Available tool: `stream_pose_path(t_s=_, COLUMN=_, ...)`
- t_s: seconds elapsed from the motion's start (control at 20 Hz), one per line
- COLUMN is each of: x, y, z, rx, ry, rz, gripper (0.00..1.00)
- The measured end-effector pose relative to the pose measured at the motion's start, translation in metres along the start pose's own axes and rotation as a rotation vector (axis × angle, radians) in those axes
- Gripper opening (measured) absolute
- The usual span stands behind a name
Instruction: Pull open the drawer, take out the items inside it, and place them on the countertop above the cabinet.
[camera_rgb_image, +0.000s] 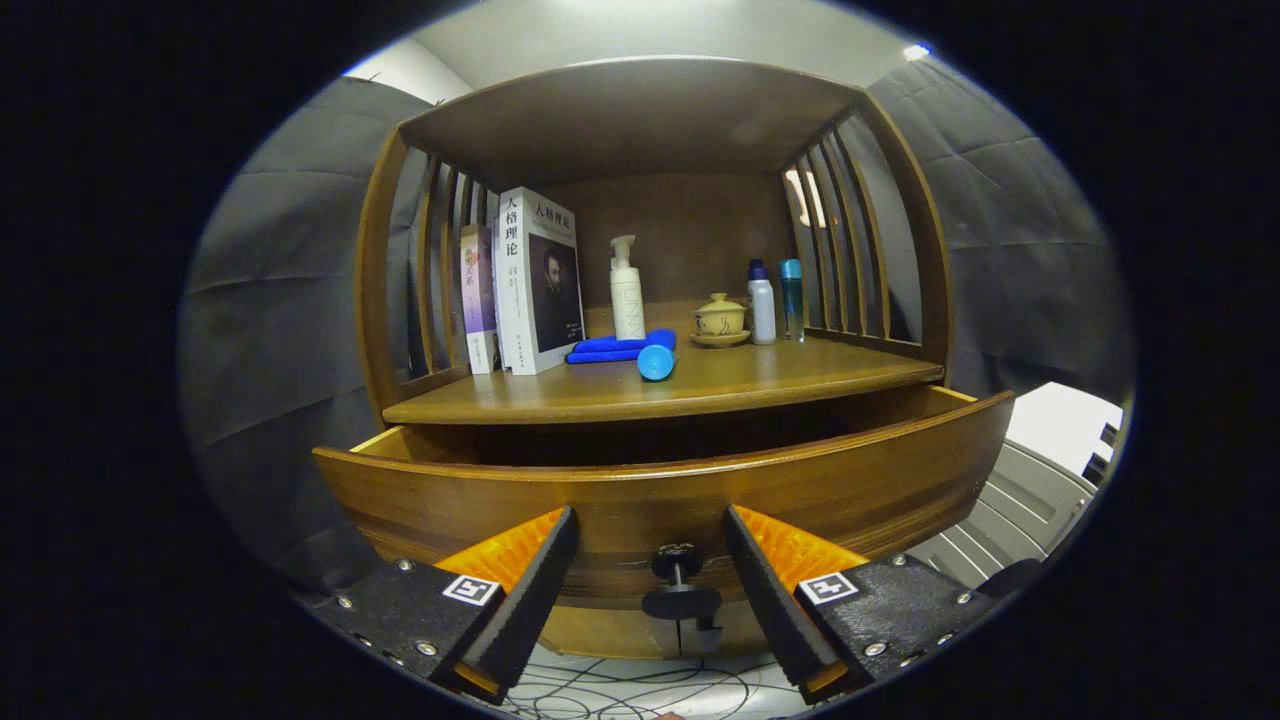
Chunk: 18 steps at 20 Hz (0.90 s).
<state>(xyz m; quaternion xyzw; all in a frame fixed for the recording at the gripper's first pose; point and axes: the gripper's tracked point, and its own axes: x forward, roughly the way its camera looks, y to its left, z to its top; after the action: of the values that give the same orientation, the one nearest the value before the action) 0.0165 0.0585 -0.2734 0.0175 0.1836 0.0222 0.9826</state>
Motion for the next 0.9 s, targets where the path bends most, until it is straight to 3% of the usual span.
stream_pose_path(t_s=0.35, x=0.040, y=0.000, z=0.005, rx=-0.022, ry=-0.011, rz=-0.003, gripper=0.93)
stream_pose_path(t_s=0.9, x=0.067, y=-0.001, z=0.008, rx=-0.050, ry=-0.022, rz=-0.017, gripper=0.93)
